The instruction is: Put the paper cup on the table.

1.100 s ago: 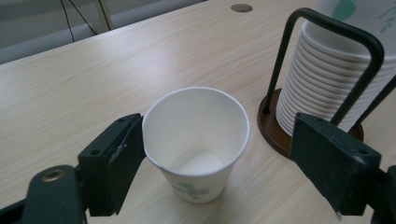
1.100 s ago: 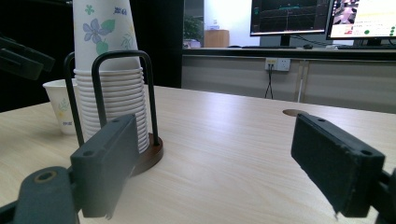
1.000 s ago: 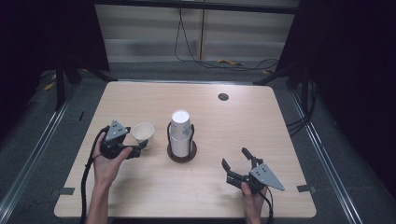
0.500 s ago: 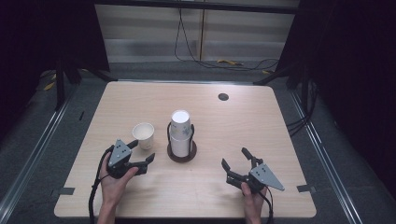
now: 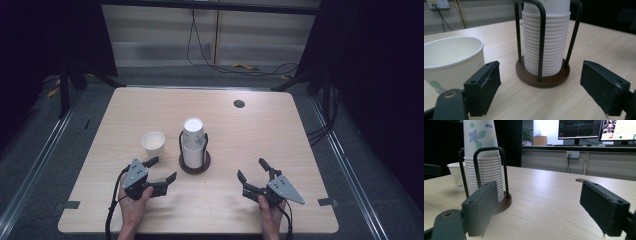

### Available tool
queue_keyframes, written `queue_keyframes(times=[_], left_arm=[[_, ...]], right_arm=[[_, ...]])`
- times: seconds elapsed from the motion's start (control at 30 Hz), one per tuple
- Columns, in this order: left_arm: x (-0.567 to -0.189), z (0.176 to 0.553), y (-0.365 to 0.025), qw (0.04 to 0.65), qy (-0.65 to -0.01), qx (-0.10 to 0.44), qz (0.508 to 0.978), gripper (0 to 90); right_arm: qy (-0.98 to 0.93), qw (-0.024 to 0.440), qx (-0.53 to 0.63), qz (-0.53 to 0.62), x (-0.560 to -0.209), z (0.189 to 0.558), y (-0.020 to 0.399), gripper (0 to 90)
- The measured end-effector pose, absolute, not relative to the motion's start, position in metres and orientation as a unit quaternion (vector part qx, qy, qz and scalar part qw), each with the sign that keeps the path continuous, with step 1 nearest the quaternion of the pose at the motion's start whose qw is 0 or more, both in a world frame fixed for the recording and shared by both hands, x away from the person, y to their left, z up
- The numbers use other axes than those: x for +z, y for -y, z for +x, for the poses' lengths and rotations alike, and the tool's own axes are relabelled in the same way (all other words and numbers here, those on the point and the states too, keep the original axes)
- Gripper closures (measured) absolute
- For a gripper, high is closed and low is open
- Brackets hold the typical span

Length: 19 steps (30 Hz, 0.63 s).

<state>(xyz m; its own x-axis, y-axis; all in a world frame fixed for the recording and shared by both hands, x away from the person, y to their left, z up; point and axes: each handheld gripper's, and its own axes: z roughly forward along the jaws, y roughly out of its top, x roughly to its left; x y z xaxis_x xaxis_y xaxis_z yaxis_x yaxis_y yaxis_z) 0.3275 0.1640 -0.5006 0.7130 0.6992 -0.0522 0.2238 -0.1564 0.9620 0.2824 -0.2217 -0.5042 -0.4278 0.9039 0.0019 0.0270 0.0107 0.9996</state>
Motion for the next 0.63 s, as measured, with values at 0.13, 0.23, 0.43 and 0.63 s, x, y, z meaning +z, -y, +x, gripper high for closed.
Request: queue_keyframes(times=[0.13,0.23,0.43,0.63], left_arm=[[-0.504,0.326,-0.163,0.566,-0.313,0.231,0.727,16.3],[-0.508,0.324,-0.168,0.570,-0.326,0.241,0.714,16.4],[-0.509,0.321,-0.170,0.573,-0.324,0.250,0.710,16.2],[-0.510,0.314,-0.174,0.594,-0.323,0.276,0.683,16.2]], right_arm=[[-0.609,0.372,0.585,0.385,-0.504,0.283,0.221,14.7],[-0.609,0.371,0.586,0.385,-0.504,0.283,0.222,14.7],[-0.610,0.371,0.585,0.384,-0.504,0.283,0.221,14.6],[-0.631,0.348,0.560,0.410,-0.501,0.292,0.220,13.9]])
